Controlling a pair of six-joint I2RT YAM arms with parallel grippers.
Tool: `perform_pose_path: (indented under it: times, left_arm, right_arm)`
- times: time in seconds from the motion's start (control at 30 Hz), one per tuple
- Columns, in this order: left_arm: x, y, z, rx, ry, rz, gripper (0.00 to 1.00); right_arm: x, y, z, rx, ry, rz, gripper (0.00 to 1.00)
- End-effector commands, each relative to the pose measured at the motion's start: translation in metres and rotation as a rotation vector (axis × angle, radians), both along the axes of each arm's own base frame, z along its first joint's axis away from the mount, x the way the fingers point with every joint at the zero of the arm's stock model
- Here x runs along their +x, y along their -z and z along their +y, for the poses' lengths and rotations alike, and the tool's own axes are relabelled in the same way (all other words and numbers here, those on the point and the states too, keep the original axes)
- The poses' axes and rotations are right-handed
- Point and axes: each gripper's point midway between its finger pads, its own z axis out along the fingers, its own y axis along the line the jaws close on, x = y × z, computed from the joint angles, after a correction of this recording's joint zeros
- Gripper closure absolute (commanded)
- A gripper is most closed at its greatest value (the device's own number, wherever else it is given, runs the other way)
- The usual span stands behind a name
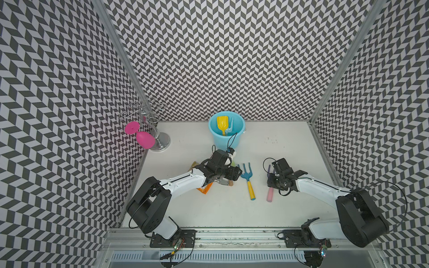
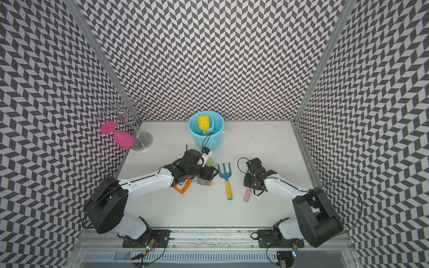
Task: Organize the gardening tools
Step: Pick up the gardening tool from the center of the board.
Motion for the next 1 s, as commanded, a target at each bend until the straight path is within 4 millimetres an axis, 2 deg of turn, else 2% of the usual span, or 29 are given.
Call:
perform_pose_path:
  times: [0.0, 0.1, 0.23, 0.3, 0.43, 0.63, 0.73, 0.97]
  left_arm:
    - [0.005, -0.009, -0.001, 0.011, -0.007, -0.031, 0.21]
    - [0.008, -0.011, 0.003, 0.018, -0.026, -0.036, 0.21]
    - [0.012, -0.015, 0.01, 0.011, -0.061, -0.039, 0.21]
    - [0.015, -0.019, 0.017, -0.001, -0.086, -0.038, 0.21]
    - [0.021, -0.027, 0.034, -0.036, -0.136, -0.039, 0.21]
    - [0.03, -0.042, 0.069, -0.076, -0.224, -0.057, 0.21]
    - [0.032, -0.049, 0.087, -0.083, -0.266, -0.071, 0.21]
    - [0.033, -0.056, 0.127, -0.087, -0.366, -0.089, 0.2]
  right_arm:
    - [0.005, 0.003, 0.002, 0.012, 0.013, -0.02, 0.63]
    - [0.007, 0.004, -0.001, 0.003, 0.022, -0.029, 0.69]
    - [0.011, 0.002, 0.003, 0.017, 0.011, -0.04, 0.84]
    - [0.017, -0.006, 0.006, 0.024, 0.004, -0.063, 0.91]
    - [0.034, -0.031, 0.012, 0.036, -0.013, -0.132, 0.95]
    - [0.063, -0.08, 0.025, 0.065, -0.046, -0.253, 0.98]
    - [0.08, -0.11, 0.034, 0.085, -0.075, -0.328, 0.98]
    - [0.131, -0.206, 0.065, 0.15, -0.144, -0.55, 0.98]
